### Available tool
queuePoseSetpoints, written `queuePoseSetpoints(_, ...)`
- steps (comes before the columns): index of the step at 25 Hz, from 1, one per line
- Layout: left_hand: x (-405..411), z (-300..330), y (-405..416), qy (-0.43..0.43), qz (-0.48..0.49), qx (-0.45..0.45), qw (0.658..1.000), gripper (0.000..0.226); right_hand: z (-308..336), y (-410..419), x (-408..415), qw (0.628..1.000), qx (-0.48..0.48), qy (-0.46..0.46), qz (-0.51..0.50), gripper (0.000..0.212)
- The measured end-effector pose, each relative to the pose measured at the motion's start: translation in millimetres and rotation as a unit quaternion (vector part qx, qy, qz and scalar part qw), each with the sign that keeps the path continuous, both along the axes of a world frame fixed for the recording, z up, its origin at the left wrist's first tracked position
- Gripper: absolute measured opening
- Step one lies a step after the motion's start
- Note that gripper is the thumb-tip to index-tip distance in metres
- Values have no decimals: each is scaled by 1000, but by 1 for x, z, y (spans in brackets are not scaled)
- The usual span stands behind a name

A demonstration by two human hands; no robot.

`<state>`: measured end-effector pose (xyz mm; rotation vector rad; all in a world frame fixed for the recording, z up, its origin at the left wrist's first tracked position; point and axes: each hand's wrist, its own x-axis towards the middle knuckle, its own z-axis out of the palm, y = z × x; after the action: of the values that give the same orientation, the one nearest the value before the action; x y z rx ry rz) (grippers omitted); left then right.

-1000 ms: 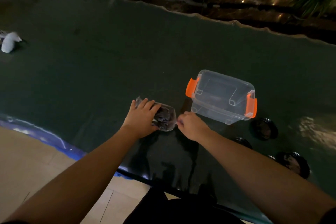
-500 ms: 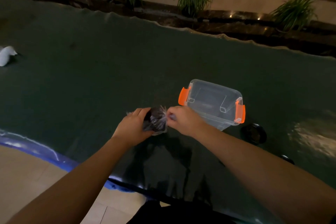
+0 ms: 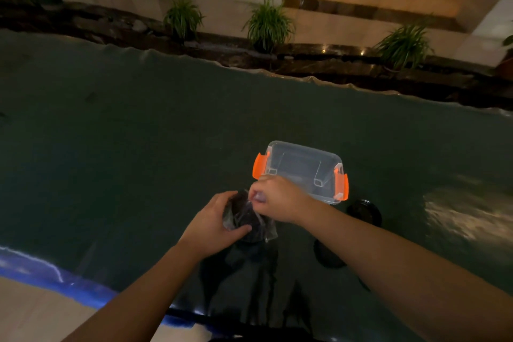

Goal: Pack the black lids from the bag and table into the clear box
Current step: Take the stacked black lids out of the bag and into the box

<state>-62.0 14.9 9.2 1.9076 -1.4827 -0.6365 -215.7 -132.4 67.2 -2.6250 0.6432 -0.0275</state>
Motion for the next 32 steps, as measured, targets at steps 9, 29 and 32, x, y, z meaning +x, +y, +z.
queuePoseSetpoints(9,-7,27,-32,-24,-51,-36,998,16,0,5,-14,975,135,-147,-100,35)
queuePoseSetpoints(29,7,24,-26,-22,-1,-49,999,9,-10,24,-21,953,183,-161,-181,20)
queuePoseSetpoints(32,13,27,-22,-29,-10,-57,998,6,-8,21,-28,955,184,-154,-175,24)
